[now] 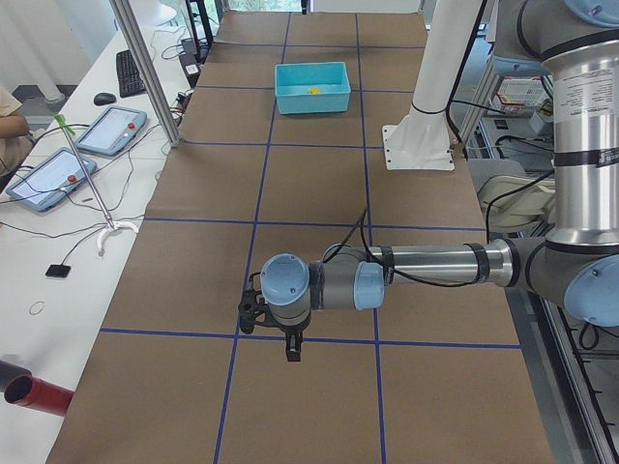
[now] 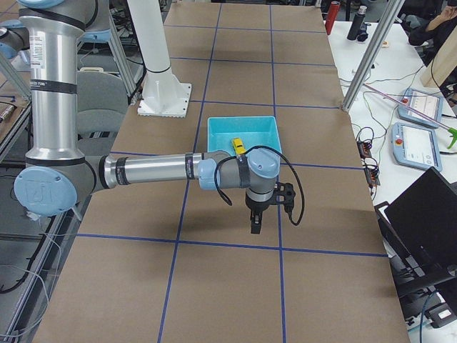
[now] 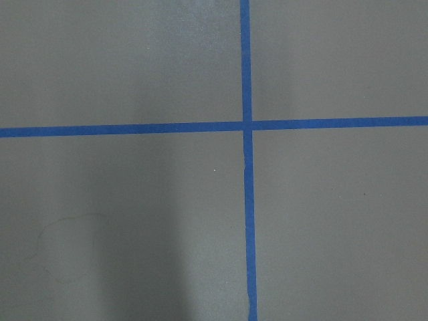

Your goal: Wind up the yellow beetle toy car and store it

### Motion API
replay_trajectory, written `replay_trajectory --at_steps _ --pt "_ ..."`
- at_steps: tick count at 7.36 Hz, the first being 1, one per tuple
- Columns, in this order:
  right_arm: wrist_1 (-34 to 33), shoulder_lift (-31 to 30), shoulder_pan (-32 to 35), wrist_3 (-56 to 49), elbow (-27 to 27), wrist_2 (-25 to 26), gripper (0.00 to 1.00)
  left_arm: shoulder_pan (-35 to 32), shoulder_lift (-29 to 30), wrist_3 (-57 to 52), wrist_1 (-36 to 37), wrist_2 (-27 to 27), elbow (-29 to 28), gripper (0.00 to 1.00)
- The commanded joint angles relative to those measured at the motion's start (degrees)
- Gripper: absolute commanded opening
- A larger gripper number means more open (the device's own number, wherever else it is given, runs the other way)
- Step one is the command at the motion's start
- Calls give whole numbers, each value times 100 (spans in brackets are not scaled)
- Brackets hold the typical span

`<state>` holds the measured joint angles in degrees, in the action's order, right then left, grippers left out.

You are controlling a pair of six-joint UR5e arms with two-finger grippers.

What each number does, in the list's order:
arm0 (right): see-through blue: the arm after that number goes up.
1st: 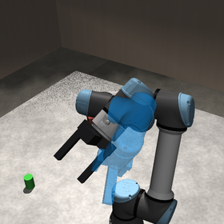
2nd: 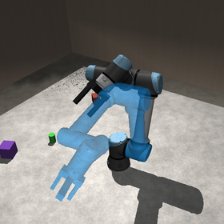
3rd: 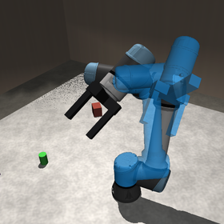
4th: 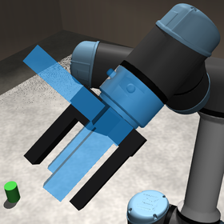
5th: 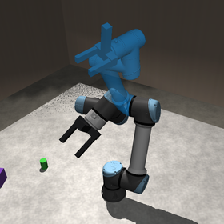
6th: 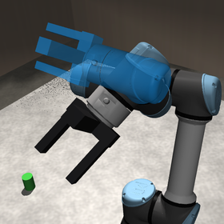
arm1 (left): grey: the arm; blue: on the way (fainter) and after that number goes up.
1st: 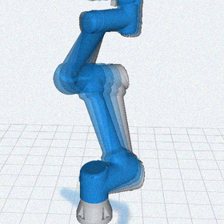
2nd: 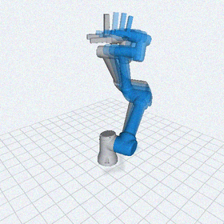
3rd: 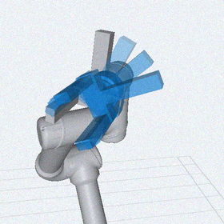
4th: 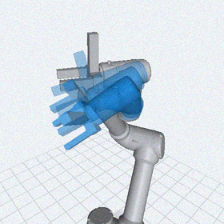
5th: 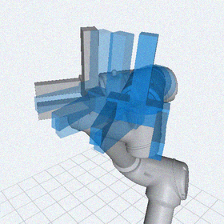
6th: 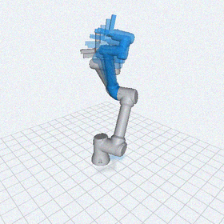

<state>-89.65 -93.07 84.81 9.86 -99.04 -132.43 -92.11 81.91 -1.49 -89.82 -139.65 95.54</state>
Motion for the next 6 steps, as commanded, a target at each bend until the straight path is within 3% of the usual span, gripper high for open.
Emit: replay_trajectory --at_steps 1,6 --pt "0 0 0 -1 7 7 100 0 0 0 0 7 0 100" --pt "0 -97 0 -150 51 59 100 0 0 0 0 -10 0 100"
